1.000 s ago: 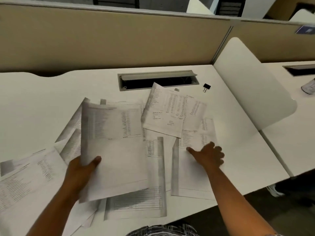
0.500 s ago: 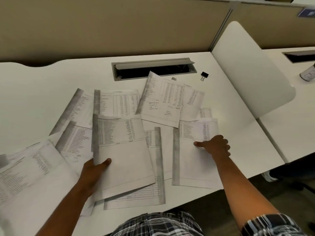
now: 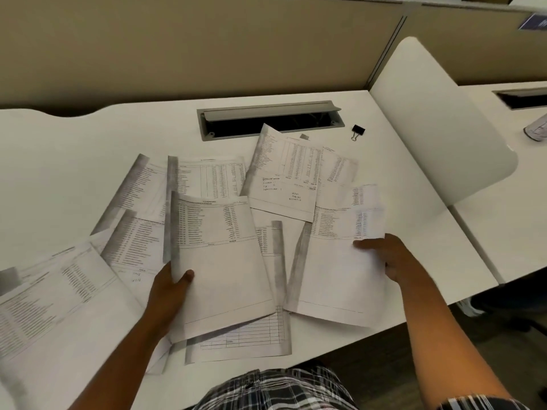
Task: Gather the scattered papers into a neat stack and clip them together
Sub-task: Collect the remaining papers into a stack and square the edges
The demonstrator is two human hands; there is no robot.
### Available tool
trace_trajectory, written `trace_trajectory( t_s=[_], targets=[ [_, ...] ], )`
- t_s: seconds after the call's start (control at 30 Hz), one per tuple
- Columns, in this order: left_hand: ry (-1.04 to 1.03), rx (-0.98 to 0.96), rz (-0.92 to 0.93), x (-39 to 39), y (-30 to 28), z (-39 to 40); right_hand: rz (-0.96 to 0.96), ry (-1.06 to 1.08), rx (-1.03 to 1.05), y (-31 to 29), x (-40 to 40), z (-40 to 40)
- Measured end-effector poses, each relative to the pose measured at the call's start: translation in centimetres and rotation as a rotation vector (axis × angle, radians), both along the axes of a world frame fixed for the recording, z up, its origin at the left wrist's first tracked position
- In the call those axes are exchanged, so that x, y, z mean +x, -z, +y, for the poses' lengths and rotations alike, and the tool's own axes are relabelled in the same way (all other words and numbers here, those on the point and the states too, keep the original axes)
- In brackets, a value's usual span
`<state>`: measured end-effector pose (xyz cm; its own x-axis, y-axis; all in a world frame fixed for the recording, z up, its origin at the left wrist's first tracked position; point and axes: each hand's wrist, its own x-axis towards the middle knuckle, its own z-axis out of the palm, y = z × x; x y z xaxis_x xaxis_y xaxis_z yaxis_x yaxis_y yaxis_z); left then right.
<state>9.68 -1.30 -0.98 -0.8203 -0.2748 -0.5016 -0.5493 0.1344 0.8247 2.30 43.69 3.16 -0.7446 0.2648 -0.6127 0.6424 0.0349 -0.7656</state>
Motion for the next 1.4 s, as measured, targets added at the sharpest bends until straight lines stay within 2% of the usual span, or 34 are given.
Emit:
trace_trajectory(
  t_s=[0.13,0.33,0.5,0.67,0.8,0.97,1.03,1.2,1.33,1.4],
  targets=[
    [0.03,-0.04,0.014,-0.3,0.1,0.0,0.214,-0.08,0.029,-3.1,0.0,-0.5],
    [0.045,-0.061,0.062,-0.4,-0.4,0.4,0.4,-0.16,-0.037,-8.9,-1.0,-1.9],
    [0.076,-0.035,0.057,-0.1,-0.5,0.8,0.508,-0.242,-0.153,-11.4,-1.9,-4.2],
    [0.067,0.056,0.043,-0.2,-0.9,2.1,0.57,-0.321,-0.379,-11.6,-2.4,-8.0],
    [0.079,0.038,0.034,-0.2,-0.8,2.8,0.469,-0.333,-0.458,-9.2,-2.7,-10.2],
    [0.063,0.119,0.024,0.2,-0.7,2.6,0.165,-0.348,-0.263,-2.0,-1.2,-11.4],
    [0.058,0.126,0.016,0.3,-0.5,2.3,0.118,-0.334,-0.196,0.4,-0.3,-12.2],
    [0.019,0.162,0.031,0.3,-0.8,2.4,0.165,-0.405,0.18,2.7,0.7,-14.5],
    [-0.008,0.104,0.0,0.6,-0.5,2.7,0.227,-0.539,0.356,2.4,1.3,-15.9],
    [0.004,0.065,-0.008,0.8,-0.2,2.6,0.25,-0.553,0.565,2.1,1.1,-16.2]
  ],
)
